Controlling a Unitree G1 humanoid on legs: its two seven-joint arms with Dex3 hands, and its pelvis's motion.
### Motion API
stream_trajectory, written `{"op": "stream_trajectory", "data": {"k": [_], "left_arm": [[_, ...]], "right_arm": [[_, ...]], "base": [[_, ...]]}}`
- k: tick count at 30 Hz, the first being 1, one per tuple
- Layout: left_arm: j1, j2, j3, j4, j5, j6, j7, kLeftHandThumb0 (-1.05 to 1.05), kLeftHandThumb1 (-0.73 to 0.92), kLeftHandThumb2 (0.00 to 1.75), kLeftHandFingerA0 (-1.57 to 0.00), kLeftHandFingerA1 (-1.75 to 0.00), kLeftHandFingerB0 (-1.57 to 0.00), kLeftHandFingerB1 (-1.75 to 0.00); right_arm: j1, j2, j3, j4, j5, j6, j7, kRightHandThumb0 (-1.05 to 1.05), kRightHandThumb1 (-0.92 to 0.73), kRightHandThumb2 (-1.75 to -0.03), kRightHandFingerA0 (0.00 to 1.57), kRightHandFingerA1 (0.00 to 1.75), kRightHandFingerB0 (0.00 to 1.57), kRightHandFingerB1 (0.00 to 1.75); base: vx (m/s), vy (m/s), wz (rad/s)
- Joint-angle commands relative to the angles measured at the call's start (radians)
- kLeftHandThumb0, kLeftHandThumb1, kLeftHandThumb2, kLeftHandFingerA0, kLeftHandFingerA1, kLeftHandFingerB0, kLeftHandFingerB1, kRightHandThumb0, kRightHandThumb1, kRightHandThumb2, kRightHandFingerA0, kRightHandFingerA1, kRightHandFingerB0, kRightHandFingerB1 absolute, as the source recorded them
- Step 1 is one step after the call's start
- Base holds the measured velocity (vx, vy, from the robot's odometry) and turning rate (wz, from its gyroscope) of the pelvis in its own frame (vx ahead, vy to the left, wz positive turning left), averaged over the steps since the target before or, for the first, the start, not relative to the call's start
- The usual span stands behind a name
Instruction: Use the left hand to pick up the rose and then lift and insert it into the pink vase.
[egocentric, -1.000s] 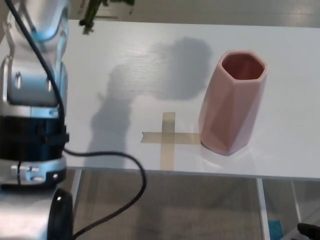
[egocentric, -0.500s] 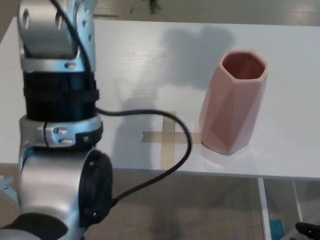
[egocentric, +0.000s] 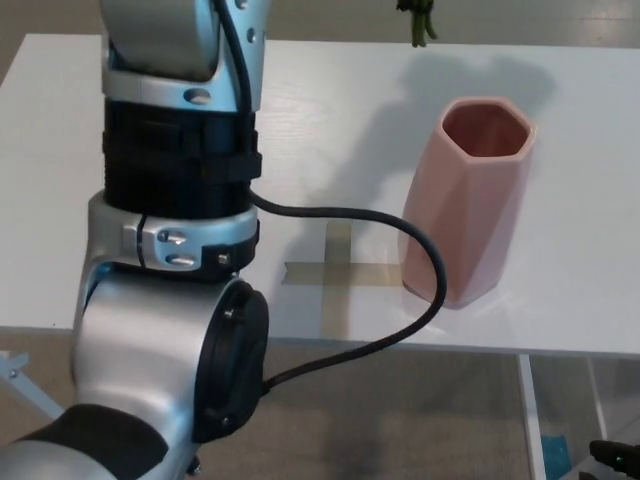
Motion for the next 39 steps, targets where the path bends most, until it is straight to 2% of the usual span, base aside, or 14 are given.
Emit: {"op": "stream_trajectory", "data": {"k": [1, 26, 31, 37, 39], "left_arm": [[-0.031, -0.004, -0.029, 0.008, -0.047, 0.008, -0.009, -0.19, 0.78, 0.68, -0.84, -1.5, -0.76, -0.86], [-0.067, -0.039, -0.065, -0.035, -0.096, 0.048, 0.031, -0.19, 0.78, 0.67, -0.86, -1.49, -0.76, -0.94], [-0.052, -0.055, -0.078, -0.06, -0.104, 0.056, 0.04, -0.19, 0.78, 0.68, -0.86, -1.49, -0.82, -0.89], [-0.037, -0.072, -0.082, -0.086, -0.121, 0.083, 0.054, -0.2, 0.79, 0.67, -0.84, -1.5, -0.8, -0.84], [-0.03, -0.076, -0.083, -0.099, -0.126, 0.093, 0.059, -0.2, 0.8, 0.64, -0.88, -1.47, -0.81, -0.8]], "right_arm": [[-0.001, -0.008, -0.002, -0.002, 0.008, 0.009, 0.021, -0.28, -0.62, -0.57, 0.71, 0.44, 0.61, 0.41], [-0.013, -0.011, 0.014, 0.002, 0.003, 0.017, 0.022, -0.3, -0.62, -0.57, 0.73, 0.44, 0.62, 0.41], [-0.015, -0.009, 0.012, 0.004, 0.004, 0.019, 0.022, -0.29, -0.62, -0.58, 0.73, 0.45, 0.62, 0.42], [-0.017, -0.009, 0.011, 0.005, 0.004, 0.02, 0.021, -0.28, -0.61, -0.58, 0.73, 0.45, 0.61, 0.42], [-0.015, -0.009, 0.009, 0.003, 0.007, 0.017, 0.025, -0.28, -0.61, -0.58, 0.73, 0.45, 0.61, 0.42]], "base": [[0.0, 0.0, 0.0], [0.0, 0.0, 0.0], [0.0, 0.0, 0.0], [0.0, 0.0, 0.0], [0.0, 0.0, 0.0]]}}
